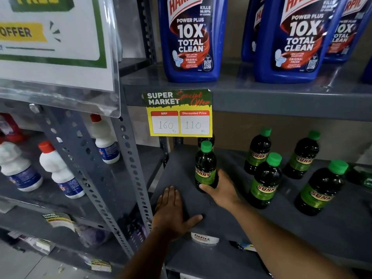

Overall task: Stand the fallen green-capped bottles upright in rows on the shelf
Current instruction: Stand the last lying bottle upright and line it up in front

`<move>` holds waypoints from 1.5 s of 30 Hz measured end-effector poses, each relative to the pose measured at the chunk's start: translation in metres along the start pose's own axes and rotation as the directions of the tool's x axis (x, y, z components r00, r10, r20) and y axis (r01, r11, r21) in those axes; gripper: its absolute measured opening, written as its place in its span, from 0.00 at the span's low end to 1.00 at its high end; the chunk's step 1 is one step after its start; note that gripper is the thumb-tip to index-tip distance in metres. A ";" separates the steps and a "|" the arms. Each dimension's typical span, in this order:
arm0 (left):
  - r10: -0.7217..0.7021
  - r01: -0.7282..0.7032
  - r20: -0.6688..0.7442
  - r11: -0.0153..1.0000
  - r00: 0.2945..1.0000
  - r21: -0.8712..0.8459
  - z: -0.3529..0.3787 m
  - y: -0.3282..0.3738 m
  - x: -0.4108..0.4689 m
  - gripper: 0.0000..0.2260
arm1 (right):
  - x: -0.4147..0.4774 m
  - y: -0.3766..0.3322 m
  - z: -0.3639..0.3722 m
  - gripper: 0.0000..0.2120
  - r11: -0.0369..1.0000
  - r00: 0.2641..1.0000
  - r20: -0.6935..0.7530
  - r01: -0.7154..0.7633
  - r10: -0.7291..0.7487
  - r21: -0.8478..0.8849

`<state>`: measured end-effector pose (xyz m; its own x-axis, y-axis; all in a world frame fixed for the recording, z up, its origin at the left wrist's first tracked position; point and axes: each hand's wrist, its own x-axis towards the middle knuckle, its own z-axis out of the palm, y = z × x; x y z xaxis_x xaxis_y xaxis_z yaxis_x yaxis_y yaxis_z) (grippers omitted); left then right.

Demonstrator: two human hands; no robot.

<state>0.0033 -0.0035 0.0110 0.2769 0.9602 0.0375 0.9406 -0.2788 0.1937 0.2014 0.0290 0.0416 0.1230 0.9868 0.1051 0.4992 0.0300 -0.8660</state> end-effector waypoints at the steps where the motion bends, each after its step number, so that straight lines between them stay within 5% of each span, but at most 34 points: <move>1: 0.002 -0.002 0.001 1.000 1.000 0.001 0.000 0.000 0.000 0.55 | 0.000 0.001 0.000 0.30 1.000 1.000 0.027 -0.002 0.001 0.027; 7: 0.005 -0.005 0.015 1.000 1.000 0.006 0.000 -0.001 0.001 0.56 | -0.001 0.005 0.002 0.38 1.000 0.992 0.128 -0.014 0.012 0.016; 14: 0.011 -0.011 0.023 1.000 1.000 -0.002 0.000 -0.003 0.001 0.55 | -0.001 0.005 0.005 0.32 0.999 0.998 0.064 0.005 -0.002 -0.038; 24: 0.019 -0.019 0.006 1.000 1.000 -0.017 0.007 -0.006 0.004 0.39 | -0.001 0.002 0.004 0.31 0.996 0.997 0.080 0.006 0.001 -0.089; 45: 0.024 -0.024 -0.010 0.999 1.000 -0.025 0.005 -0.005 0.003 0.45 | -0.020 0.004 -0.007 0.29 0.980 0.993 0.118 0.041 -0.018 -0.195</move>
<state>0.0000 0.0008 0.0051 0.2973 0.9534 0.0517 0.9285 -0.3012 0.2173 0.2067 0.0087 0.0398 0.0121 0.9980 0.0624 0.6611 0.0388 -0.7493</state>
